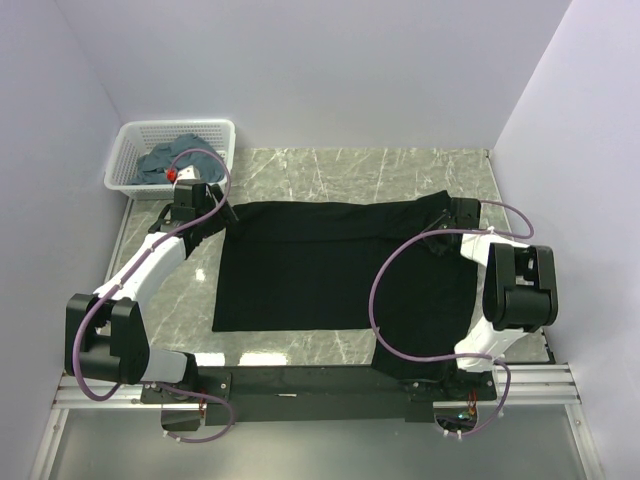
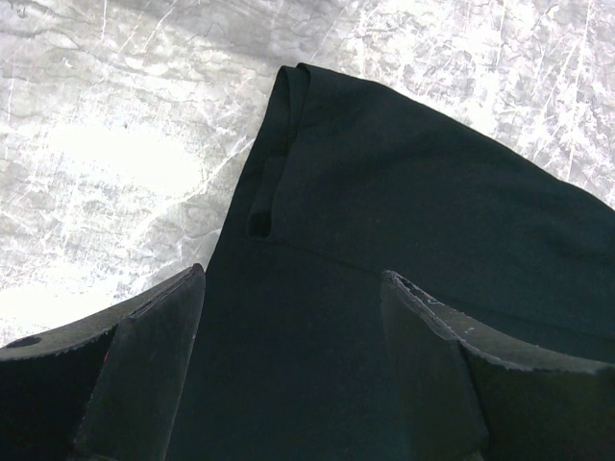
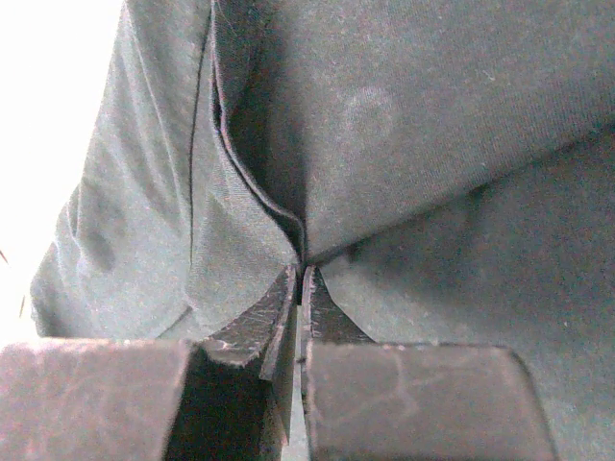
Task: Fold and stack the t-shirts
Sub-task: Fold the tshirt
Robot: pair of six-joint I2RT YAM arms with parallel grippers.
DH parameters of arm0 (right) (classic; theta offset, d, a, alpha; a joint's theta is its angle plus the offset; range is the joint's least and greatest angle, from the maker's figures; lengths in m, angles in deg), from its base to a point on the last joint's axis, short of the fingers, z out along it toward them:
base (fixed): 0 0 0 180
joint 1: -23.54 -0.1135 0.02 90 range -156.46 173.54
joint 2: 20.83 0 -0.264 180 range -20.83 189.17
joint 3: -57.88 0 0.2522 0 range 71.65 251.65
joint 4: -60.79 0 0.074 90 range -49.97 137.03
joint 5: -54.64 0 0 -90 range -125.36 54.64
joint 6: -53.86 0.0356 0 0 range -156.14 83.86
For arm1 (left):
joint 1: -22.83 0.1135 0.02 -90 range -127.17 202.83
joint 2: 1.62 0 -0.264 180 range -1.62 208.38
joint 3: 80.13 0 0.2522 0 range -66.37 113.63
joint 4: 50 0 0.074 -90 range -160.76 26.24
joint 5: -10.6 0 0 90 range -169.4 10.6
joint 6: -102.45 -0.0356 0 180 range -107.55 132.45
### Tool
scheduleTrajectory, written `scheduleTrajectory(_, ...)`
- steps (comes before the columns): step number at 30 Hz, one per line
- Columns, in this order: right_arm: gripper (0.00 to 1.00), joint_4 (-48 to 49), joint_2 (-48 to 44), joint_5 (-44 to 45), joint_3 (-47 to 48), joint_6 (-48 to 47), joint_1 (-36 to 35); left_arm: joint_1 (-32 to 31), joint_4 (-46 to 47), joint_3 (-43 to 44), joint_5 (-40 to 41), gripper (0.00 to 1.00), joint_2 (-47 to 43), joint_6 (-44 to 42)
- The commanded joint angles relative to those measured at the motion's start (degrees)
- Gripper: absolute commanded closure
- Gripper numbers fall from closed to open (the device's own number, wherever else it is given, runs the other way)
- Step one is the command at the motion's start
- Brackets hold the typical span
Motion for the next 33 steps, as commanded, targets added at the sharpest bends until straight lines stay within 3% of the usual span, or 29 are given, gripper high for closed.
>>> scheduleTrajectory(1, 0.98, -2.98, -3.11, 0.49, 2.22, -0.78, 0.1, -0.19, 0.28, 2.45, -0.24, 0.2, -0.5, -1.17)
scheduleTrajectory(18, 0.98, -17.38, -11.72, -1.79, 0.29, -1.48, -0.6, -0.19, -0.33, 2.71, -0.15, 0.2, -0.85, -1.17)
scheduleTrajectory(30, 0.96, -16.44, -17.7, -1.09, -11.05, 5.89, -10.09, -0.19, -0.86, 3.15, -0.5, 0.2, -0.58, -1.26)
scheduleTrajectory(33, 0.81, -16.16, -16.91, -1.44, -11.76, 6.08, -11.58, -0.19, -1.03, 3.15, -0.67, 0.2, -0.5, -1.26)
